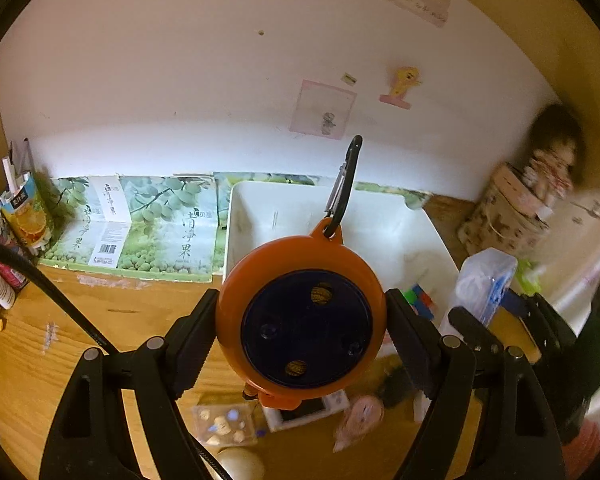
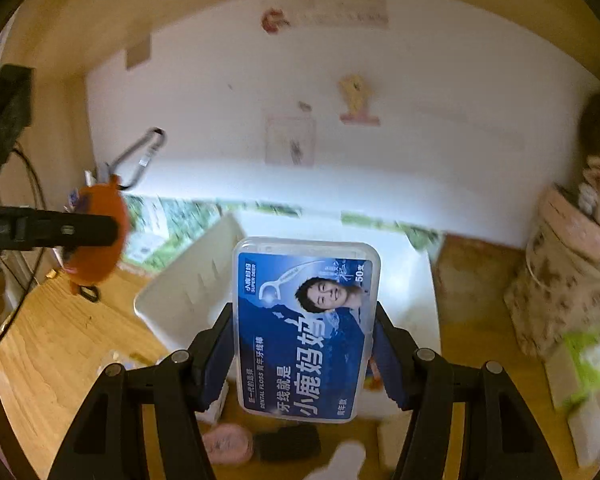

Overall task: Organize rigid objects
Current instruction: 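Carry the floss box into the white bin with right tool while left tool drops the reel in, then withdraw both open tools from the bin back over the desk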

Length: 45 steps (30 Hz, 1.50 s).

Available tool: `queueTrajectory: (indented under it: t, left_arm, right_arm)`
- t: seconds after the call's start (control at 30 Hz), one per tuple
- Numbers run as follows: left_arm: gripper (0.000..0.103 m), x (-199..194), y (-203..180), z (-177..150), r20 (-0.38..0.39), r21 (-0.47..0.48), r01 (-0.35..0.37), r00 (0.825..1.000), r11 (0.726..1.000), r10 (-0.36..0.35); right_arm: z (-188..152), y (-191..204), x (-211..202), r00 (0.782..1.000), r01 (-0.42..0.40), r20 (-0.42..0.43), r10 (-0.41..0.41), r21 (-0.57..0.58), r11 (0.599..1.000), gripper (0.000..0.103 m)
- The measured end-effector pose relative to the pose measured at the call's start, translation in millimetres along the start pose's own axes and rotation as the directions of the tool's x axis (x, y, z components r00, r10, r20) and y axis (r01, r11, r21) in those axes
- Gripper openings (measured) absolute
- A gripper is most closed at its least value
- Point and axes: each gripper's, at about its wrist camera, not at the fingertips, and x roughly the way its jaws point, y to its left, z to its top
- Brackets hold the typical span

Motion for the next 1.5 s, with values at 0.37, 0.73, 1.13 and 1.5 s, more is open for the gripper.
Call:
queueTrajectory:
  t: [0.37,0.73,1.13,1.5]
  left_arm:
    - [0.083,47.3,-32.6,11.8,0.105,-0.002,-0.218,0.97,0.976,0.217]
    - [0.083,73.0,-34.5,13.0,0.034,-0.052,-0.247,0.968,0.968,0.248]
    - [0.097,34.9,-50.2,28.3,0.192,0.004,-0.302,0.936,0.953,0.296]
    - [0.097,-15.6,-42.9,8.0,0.218,0.028,-0.342,0.919,0.939,0.328]
  right_arm:
    - [-12.0,-11.9,45.4,0.99,-0.111,0.089,0.11,0.001,0.994,0.064]
    - [-22.7,-25.2,70.0,0.982,-0.19,0.009,0.19,0.091,0.978,0.086]
    - [-24.6,-33.1,64.2,0.975,-0.219,0.002,0.221,0.134,0.966,0.086]
    - [-14.3,-41.5,36.2,0.979,-0.202,0.024,0.201,0.174,0.964,0.086]
